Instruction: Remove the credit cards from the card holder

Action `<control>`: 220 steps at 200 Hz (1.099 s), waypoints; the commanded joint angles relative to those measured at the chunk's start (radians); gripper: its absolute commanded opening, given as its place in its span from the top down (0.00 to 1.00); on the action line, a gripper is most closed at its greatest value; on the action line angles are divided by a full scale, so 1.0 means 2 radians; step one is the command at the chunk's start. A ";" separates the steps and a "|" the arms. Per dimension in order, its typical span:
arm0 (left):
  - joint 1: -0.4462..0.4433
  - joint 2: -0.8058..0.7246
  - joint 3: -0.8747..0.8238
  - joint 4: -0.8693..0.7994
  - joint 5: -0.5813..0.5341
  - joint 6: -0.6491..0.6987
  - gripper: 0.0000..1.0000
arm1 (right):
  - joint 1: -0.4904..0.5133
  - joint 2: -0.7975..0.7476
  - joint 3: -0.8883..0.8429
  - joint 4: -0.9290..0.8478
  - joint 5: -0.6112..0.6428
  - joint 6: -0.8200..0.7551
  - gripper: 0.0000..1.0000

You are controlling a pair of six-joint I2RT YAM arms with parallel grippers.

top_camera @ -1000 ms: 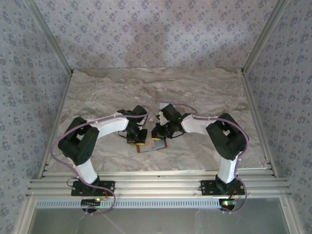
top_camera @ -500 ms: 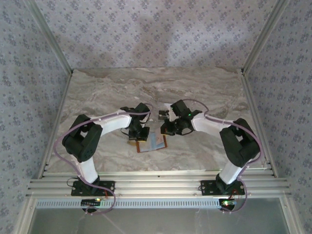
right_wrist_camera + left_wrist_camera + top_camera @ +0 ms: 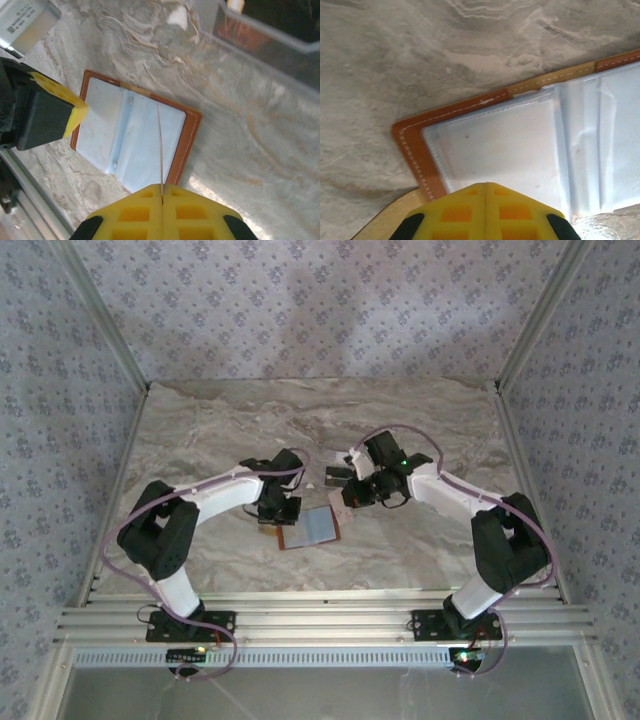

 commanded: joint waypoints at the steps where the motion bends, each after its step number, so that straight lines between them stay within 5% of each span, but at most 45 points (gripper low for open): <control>1: 0.017 -0.022 -0.024 -0.015 -0.016 -0.014 0.97 | -0.013 0.022 0.044 -0.056 0.018 -0.111 1.00; 107: 0.032 -0.021 -0.071 0.015 0.016 -0.013 0.97 | -0.030 0.111 0.256 -0.228 0.101 -0.431 1.00; 220: 0.031 -0.028 -0.056 0.004 0.013 -0.017 0.97 | -0.042 0.256 0.481 -0.335 0.138 -0.571 1.00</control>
